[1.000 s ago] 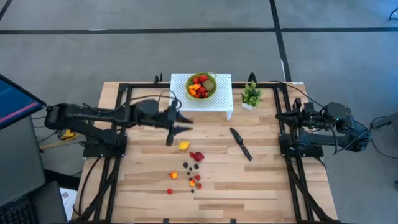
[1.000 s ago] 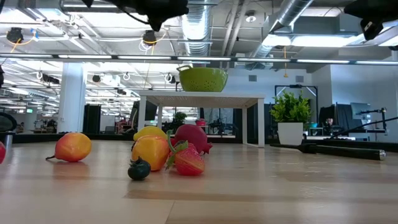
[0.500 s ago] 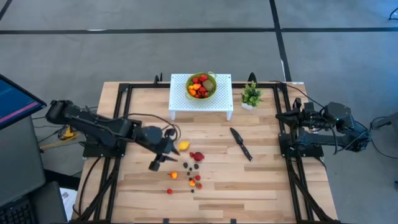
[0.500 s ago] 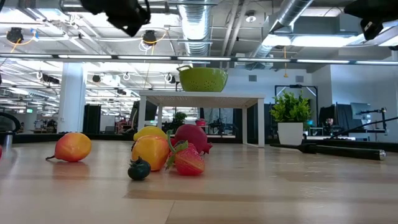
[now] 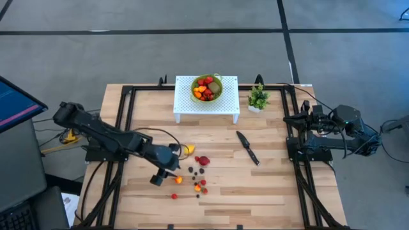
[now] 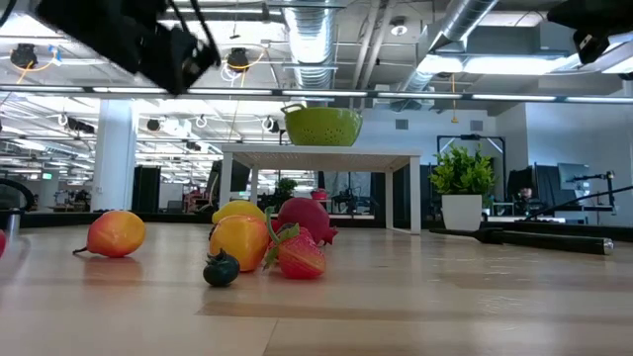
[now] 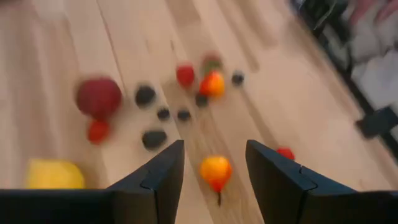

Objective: Pick & Place Fruit
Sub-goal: Put the yellow peach into the green strainer bowl

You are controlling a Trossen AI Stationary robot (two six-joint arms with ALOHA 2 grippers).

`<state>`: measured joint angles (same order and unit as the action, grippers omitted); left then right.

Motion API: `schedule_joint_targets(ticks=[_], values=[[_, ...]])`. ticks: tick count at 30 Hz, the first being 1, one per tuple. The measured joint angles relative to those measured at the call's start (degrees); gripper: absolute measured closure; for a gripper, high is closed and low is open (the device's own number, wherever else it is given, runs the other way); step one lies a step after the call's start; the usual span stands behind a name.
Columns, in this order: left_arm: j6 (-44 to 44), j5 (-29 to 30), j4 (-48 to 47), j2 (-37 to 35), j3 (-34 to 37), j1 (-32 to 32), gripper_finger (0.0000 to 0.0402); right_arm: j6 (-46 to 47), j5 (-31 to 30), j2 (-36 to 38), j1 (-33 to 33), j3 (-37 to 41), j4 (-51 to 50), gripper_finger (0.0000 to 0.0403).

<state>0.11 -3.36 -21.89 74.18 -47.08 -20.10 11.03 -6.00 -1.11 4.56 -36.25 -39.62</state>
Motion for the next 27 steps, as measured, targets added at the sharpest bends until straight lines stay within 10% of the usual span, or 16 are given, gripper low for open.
schedule_joint_targets(ticks=[14,27], values=[[-0.4,1.5,0.9,9.3,1.1,-3.2,0.0227,0.0,0.0,0.0,0.0,0.0,0.0,0.0386],[3.0,4.3,2.0,9.6,1.1,-5.0,0.0142,0.0,0.0,0.0,0.0,0.0,0.0,0.0386]])
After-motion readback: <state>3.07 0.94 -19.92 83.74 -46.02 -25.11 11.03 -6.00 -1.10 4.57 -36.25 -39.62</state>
